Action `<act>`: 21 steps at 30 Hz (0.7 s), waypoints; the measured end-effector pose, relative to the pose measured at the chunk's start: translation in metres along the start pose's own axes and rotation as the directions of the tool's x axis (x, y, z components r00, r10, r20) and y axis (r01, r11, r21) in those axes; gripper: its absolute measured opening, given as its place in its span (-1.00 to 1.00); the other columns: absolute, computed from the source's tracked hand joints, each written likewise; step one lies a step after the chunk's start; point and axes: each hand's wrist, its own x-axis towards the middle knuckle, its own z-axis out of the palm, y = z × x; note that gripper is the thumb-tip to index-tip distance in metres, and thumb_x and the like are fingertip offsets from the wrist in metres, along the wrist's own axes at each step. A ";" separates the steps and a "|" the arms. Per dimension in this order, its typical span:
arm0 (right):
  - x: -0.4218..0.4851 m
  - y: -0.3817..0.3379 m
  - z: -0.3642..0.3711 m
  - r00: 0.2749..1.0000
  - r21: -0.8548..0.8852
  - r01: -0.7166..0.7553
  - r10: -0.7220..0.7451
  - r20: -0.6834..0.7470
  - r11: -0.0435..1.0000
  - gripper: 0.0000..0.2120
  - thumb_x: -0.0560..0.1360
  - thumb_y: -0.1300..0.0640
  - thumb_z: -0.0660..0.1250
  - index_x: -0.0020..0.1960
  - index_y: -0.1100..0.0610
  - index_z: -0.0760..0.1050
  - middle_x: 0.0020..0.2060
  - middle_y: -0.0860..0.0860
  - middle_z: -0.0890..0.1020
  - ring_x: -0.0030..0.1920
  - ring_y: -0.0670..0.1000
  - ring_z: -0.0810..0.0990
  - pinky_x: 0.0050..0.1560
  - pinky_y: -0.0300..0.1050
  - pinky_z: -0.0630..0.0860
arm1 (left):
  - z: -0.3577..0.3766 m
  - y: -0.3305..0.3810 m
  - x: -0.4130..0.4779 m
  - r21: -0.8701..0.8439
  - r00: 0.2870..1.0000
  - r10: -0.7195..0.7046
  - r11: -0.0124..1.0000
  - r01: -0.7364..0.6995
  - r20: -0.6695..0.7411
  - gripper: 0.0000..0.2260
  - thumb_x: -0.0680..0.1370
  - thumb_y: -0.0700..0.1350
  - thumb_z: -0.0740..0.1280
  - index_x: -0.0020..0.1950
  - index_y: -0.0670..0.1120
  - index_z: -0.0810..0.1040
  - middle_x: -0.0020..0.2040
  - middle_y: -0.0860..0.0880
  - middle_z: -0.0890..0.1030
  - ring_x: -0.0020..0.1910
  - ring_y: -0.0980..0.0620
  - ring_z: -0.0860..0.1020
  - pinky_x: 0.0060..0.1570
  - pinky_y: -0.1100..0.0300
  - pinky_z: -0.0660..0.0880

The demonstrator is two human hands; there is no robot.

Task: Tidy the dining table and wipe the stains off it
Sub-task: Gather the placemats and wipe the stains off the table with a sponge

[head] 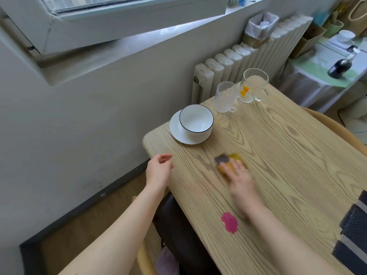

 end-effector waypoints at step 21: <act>-0.012 0.022 -0.015 0.986 0.114 -0.165 0.165 0.010 0.980 -0.27 0.45 0.42 0.13 0.49 -0.15 0.17 0.54 -0.07 0.07 0.55 0.00 -0.03 0.50 -0.11 -0.01 | 0.000 -0.001 -0.020 0.079 0.996 0.029 0.996 -0.035 0.079 -0.78 0.57 -0.23 0.24 0.18 -0.07 0.55 0.06 -0.01 0.58 0.03 0.07 0.57 0.16 0.00 0.53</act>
